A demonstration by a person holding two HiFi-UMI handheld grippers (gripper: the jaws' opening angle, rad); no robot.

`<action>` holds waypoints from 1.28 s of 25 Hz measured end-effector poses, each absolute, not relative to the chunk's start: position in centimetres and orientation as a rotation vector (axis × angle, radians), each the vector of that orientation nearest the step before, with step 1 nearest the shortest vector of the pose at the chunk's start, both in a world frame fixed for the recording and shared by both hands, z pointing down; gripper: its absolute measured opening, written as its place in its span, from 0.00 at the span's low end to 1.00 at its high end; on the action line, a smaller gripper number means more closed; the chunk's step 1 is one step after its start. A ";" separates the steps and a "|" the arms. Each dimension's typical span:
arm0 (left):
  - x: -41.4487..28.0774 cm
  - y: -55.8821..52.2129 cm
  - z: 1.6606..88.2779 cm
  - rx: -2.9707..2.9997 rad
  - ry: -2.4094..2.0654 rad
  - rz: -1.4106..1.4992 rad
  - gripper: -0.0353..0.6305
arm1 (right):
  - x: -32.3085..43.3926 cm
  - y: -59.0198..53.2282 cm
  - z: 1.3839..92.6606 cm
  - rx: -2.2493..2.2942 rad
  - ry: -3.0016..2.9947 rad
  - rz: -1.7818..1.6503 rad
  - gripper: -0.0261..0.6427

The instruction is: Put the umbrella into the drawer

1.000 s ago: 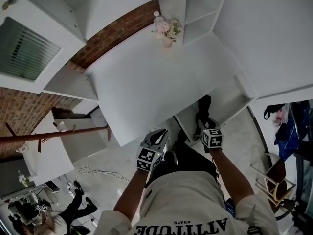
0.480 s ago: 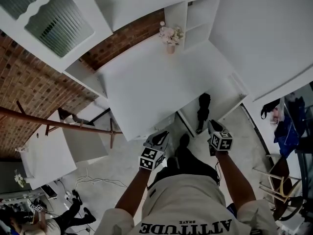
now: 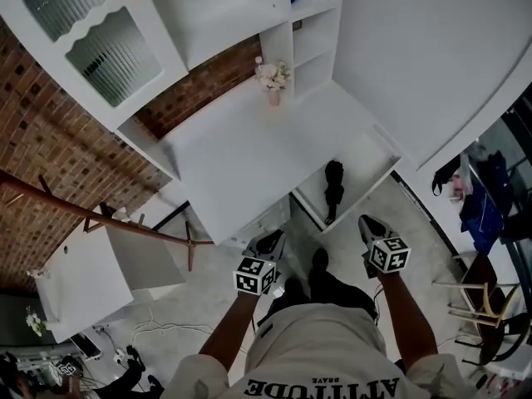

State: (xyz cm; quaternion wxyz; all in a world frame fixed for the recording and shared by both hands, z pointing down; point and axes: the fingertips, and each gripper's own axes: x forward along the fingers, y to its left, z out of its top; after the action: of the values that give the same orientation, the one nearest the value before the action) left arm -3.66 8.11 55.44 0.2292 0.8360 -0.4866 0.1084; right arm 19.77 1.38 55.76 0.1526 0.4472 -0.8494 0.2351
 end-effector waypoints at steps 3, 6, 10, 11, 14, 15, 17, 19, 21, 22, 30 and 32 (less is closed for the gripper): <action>-2.2 8.2 54.2 2.310 -1.350 0.253 0.10 | 21.4 2.5 54.1 1.311 -2.467 0.644 0.10; -0.5 8.0 52.9 2.325 -1.365 0.214 0.10 | 22.7 2.8 52.6 1.333 -2.489 0.589 0.10; 1.5 7.8 51.1 2.342 -1.386 0.187 0.10 | 24.6 2.8 50.1 1.329 -2.534 0.522 0.09; 2.0 7.8 50.6 2.346 -1.397 0.183 0.10 | 25.1 2.8 49.4 1.329 -2.547 0.515 0.10; 3.4 7.9 48.6 2.359 -1.447 0.159 0.10 | 27.0 2.9 47.2 1.327 -2.589 0.499 0.10; 3.7 7.9 47.9 2.365 -1.467 0.150 0.09 | 27.4 2.9 46.4 1.321 -2.607 0.486 0.10; 4.4 7.8 46.7 2.375 -1.503 0.134 0.09 | 28.1 2.8 45.1 1.299 -2.636 0.449 0.10; 5.0 7.8 45.8 2.380 -1.527 0.123 0.09 | 28.8 2.8 44.1 1.279 -2.652 0.407 0.10; 5.7 7.8 44.7 2.389 -1.544 0.114 0.09 | 29.6 2.8 43.1 1.275 -2.661 0.374 0.10; 5.9 7.8 44.2 2.396 -1.553 0.110 0.09 | 29.9 2.8 42.6 1.277 -2.664 0.361 0.10; 6.1 8.4 42.2 2.402 -1.625 0.087 0.09 | 31.2 2.7 41.7 1.279 -2.682 0.293 0.10; 6.0 8.7 42.0 2.396 -1.628 0.088 0.09 | 31.5 2.6 41.6 1.281 -2.687 0.311 0.10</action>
State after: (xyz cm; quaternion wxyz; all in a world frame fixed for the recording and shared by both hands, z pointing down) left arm 5.99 8.65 41.98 0.1215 0.8206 -0.5576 0.0301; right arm 31.47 2.58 41.56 0.0743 0.4268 -0.8953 0.1038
